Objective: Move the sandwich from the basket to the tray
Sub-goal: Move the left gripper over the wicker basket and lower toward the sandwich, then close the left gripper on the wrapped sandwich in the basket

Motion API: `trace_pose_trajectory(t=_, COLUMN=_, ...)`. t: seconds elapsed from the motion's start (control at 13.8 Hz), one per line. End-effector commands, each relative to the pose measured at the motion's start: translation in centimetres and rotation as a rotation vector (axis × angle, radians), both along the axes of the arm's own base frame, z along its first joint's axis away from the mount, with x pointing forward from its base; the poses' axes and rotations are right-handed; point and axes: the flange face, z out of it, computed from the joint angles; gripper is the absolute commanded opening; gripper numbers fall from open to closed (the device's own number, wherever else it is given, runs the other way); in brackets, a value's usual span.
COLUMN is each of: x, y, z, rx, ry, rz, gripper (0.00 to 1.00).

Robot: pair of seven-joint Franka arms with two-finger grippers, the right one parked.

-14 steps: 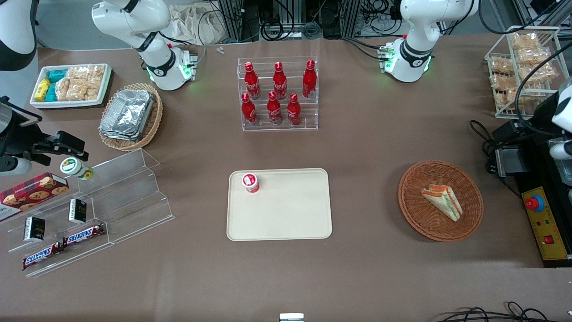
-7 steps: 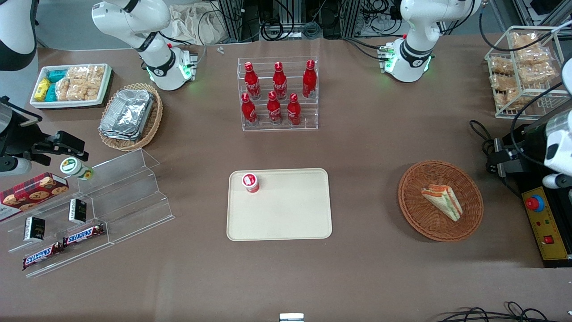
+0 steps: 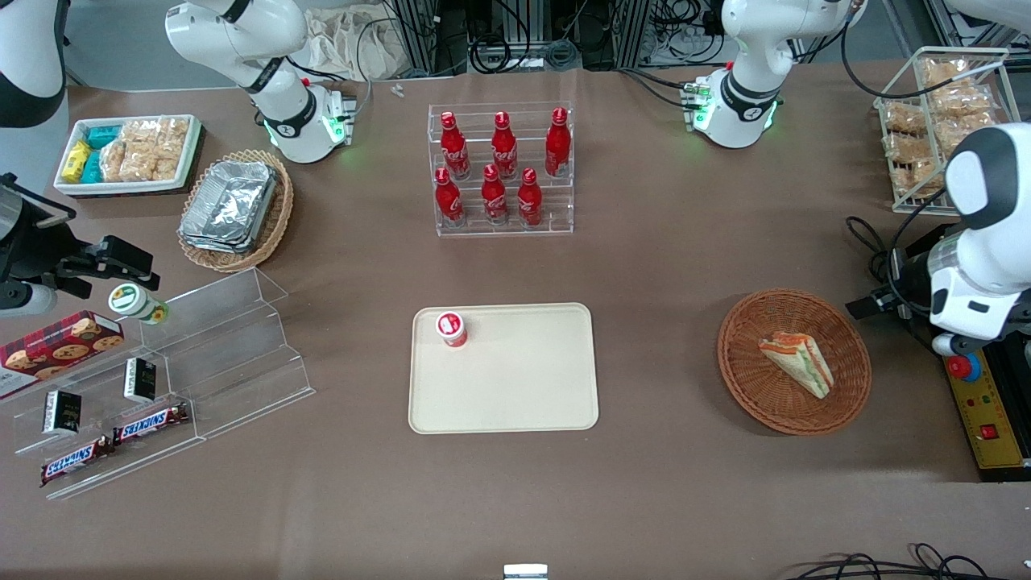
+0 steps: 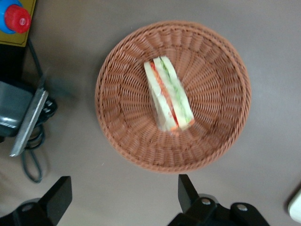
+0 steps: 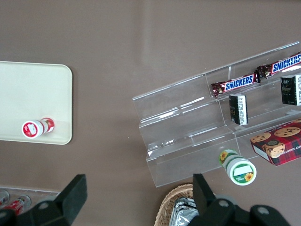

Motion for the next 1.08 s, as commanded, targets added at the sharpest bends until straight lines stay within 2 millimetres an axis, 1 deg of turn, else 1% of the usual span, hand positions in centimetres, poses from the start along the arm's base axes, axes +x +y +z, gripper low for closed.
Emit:
trace_pose_trajectory(t=0.0, x=-0.6, y=0.0, z=-3.0, rx=0.002, ry=-0.034, rz=0.08, gripper=1.0)
trace_pose_trajectory(t=0.07, x=-0.2, y=-0.1, z=-4.6, rx=0.004, ry=-0.016, rz=0.116, gripper=1.0)
trace_pose_trajectory(t=0.36, x=1.3, y=-0.1, z=-8.6, rx=0.005, ry=-0.033, rz=0.242, gripper=0.99)
trace_pose_trajectory(t=0.43, x=1.5, y=-0.1, z=-10.0, rx=0.007, ry=-0.026, rz=0.265, gripper=0.99)
trace_pose_trajectory(t=0.58, x=1.8, y=0.0, z=-11.9, rx=0.006, ry=-0.021, rz=0.292, gripper=0.99)
trace_pose_trajectory(t=0.87, x=2.4, y=0.0, z=-14.4, rx=0.01, ry=-0.029, rz=0.34, gripper=0.99)
trace_pose_trajectory(t=1.01, x=2.8, y=-0.1, z=-14.5, rx=0.011, ry=-0.035, rz=0.356, gripper=0.99)
